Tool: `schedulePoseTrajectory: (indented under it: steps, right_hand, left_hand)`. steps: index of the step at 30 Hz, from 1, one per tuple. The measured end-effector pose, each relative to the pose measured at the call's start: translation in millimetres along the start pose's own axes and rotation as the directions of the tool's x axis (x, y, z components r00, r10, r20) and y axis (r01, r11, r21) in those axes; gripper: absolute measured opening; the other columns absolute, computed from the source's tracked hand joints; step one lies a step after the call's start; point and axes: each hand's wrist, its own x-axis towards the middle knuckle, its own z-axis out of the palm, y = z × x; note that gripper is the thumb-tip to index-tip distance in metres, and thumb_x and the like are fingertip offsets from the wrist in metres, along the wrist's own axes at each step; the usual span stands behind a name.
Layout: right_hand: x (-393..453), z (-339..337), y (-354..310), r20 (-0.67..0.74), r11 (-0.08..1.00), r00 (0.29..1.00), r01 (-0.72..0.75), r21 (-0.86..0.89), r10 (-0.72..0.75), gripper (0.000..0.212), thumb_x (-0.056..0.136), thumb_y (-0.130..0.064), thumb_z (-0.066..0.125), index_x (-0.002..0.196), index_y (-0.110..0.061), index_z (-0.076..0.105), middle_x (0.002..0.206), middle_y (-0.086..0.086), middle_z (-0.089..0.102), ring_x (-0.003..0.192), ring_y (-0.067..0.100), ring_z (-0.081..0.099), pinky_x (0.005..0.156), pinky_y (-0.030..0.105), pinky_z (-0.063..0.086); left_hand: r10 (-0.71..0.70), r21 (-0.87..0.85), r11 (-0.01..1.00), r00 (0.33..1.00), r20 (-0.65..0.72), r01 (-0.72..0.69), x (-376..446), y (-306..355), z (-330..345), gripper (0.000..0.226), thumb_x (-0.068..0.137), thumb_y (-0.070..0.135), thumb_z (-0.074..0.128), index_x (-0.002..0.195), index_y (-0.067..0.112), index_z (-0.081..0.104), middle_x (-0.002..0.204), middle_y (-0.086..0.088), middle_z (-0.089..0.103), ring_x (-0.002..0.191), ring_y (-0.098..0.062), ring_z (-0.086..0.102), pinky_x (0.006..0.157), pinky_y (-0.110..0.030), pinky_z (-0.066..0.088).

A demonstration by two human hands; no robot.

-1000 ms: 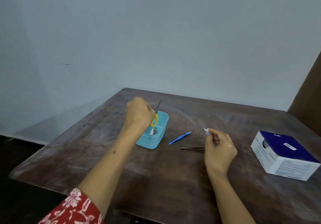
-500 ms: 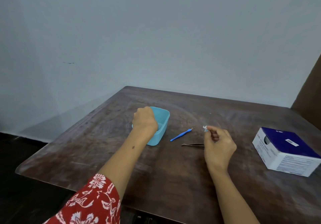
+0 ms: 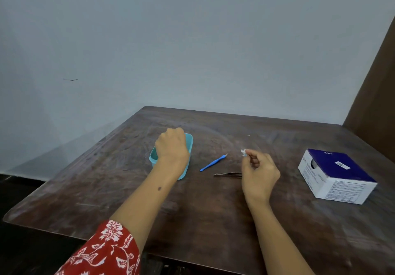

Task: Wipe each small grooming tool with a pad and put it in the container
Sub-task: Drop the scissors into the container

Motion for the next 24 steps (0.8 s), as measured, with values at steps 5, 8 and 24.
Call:
schedulePoseTrajectory:
  steps: [5, 8, 24]
  right_hand:
    - [2, 0, 1, -0.043, 0.996, 0.996, -0.08, 0.029, 0.081, 0.018, 0.08, 0.002, 0.063, 0.09, -0.01, 0.072, 0.084, 0.004, 0.067, 0.071, 0.016, 0.062, 0.07, 0.028, 0.049]
    - [3, 0, 2, -0.07, 0.974, 0.975, -0.202, 0.097, 0.21, 0.016, 0.082, 0.0, 0.061, 0.086, -0.014, 0.069, 0.081, 0.002, 0.069, 0.071, 0.012, 0.062, 0.069, 0.018, 0.047]
    - [4, 0, 1, -0.091, 0.95, 0.95, -0.287, 0.122, 0.299, 0.018, 0.085, -0.005, 0.06, 0.097, -0.018, 0.064, 0.08, -0.009, 0.063, 0.073, 0.006, 0.06, 0.067, 0.015, 0.044]
  left_hand:
    - [0.147, -0.106, 0.979, 0.959, -0.241, -0.177, -9, 15, -4, 0.025, 0.081, -0.006, 0.049, 0.065, 0.009, 0.036, 0.095, -0.016, 0.062, 0.08, -0.031, 0.052, 0.06, -0.033, 0.033]
    - [0.267, -0.135, 0.936, 0.905, -0.331, -0.325, -24, 20, 15, 0.02, 0.087, 0.005, 0.05, 0.104, 0.008, 0.059, 0.129, -0.015, 0.054, 0.124, -0.034, 0.044, 0.1, -0.038, 0.033]
    - [0.345, -0.007, 0.926, 0.857, -0.382, -0.376, -44, -1, 48, 0.044, 0.073, 0.026, 0.074, 0.113, 0.009, 0.065, 0.134, -0.021, 0.052, 0.133, -0.043, 0.036, 0.105, -0.07, 0.006]
